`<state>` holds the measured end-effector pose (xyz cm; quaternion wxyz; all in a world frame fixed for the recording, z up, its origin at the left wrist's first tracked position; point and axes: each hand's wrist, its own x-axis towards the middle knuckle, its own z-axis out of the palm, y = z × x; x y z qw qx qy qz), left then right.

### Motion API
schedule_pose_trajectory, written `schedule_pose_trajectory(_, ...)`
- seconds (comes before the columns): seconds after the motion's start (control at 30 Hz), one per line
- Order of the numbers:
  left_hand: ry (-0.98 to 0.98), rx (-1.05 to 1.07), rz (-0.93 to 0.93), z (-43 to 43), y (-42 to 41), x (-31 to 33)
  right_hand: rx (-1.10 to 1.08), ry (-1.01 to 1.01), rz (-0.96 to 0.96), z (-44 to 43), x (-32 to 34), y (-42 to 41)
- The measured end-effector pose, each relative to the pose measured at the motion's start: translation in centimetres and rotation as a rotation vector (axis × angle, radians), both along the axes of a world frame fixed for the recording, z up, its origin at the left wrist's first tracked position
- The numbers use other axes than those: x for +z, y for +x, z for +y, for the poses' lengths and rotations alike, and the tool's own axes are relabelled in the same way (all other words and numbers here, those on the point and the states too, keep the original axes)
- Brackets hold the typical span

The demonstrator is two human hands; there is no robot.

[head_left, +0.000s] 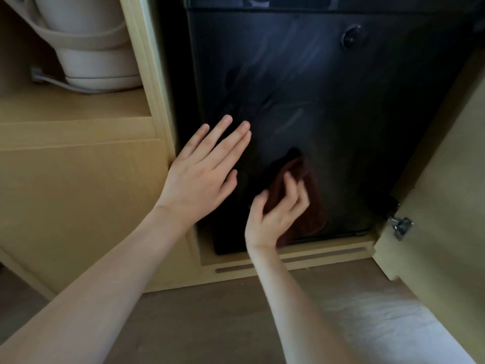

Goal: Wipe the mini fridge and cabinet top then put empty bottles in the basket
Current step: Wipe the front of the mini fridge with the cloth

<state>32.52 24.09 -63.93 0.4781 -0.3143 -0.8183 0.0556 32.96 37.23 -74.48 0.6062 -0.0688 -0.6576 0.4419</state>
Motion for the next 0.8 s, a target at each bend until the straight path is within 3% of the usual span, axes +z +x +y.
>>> schedule_pose_trajectory(0.1, 0.007, 0.01, 0.007, 0.2, 0.0, 0.0, 0.032, -0.087, -0.113, -0.8, -2.6, 0.9)
schedule_pose_trajectory(0.23, 0.004, 0.009, -0.022, 0.3, 0.2, 0.2, 0.055, -0.302, -0.075, -1.3, -0.2, 0.9)
schedule_pose_trajectory(0.4, 0.011, -0.014, -0.035, 0.2, 0.8, 0.7, 0.106, -0.384, -0.075, -1.3, 0.6, 1.8)
schedule_pose_trajectory(0.5, -0.098, -0.012, 0.027, -0.7, 0.7, 1.7, 0.136, -0.412, -0.031, -1.7, 1.6, 1.7)
schedule_pose_trajectory(0.63, -0.136, 0.026, 0.146, -2.3, 0.5, 3.1, 0.213, -0.365, 0.046, -3.1, 4.5, 1.4)
schedule_pose_trajectory(0.8, -0.107, 0.042, 0.237, -3.4, 0.2, 3.3, 0.193, -0.059, 0.107, -3.6, 6.3, -0.1)
